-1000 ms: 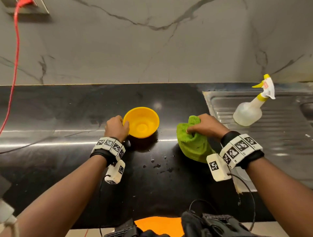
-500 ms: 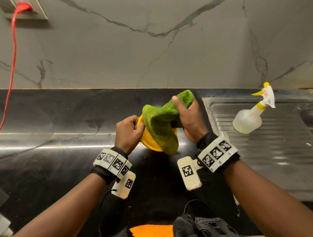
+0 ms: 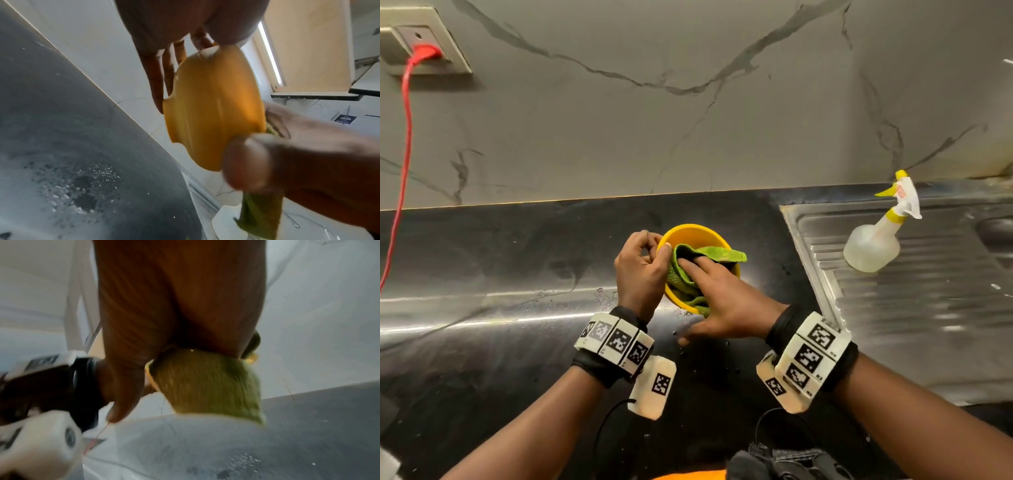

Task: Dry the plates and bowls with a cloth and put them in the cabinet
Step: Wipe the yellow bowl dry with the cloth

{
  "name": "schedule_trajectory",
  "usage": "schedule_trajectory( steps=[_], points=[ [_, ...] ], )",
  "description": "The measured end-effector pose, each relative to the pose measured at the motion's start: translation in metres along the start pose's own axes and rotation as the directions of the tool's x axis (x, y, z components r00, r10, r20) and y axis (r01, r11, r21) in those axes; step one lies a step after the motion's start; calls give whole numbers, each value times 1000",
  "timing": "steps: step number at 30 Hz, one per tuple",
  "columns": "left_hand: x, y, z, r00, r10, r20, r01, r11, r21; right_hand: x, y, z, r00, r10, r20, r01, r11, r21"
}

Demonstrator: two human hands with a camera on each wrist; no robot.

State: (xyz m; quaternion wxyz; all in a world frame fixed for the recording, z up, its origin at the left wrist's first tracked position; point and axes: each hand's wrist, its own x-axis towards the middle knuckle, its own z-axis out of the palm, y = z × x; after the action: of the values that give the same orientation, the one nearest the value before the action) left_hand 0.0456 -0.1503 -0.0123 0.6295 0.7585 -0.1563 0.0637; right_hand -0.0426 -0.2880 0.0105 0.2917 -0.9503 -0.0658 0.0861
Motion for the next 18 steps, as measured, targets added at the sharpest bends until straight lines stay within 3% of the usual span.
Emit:
schedule_trajectory(
  steps=[6, 9, 11, 13, 14, 18],
  points=[
    [3, 12, 0, 999, 4, 42, 1, 993, -120, 1, -1, 17, 952, -58, -301, 79, 995, 60],
    [3, 20, -3, 994, -77, 83, 90, 982, -167, 0, -7, 19, 902, -116, -416, 168, 982, 89],
    [7, 22, -5, 946, -226, 233, 281, 930, -236, 1, -11, 22, 880, -139, -454, 218, 968, 125],
    [8, 25, -8, 839, -348, 418, 487, 823, -291, 2, -14, 27, 867, -136, -480, 239, 958, 161],
    [7, 25, -8, 814, -357, 458, 517, 804, -293, 3, -16, 30, 864, -127, -487, 240, 954, 177],
    [5, 28, -7, 904, -257, 341, 375, 859, -348, 3, -23, 35, 845, -99, -525, 264, 932, 250]
  ],
)
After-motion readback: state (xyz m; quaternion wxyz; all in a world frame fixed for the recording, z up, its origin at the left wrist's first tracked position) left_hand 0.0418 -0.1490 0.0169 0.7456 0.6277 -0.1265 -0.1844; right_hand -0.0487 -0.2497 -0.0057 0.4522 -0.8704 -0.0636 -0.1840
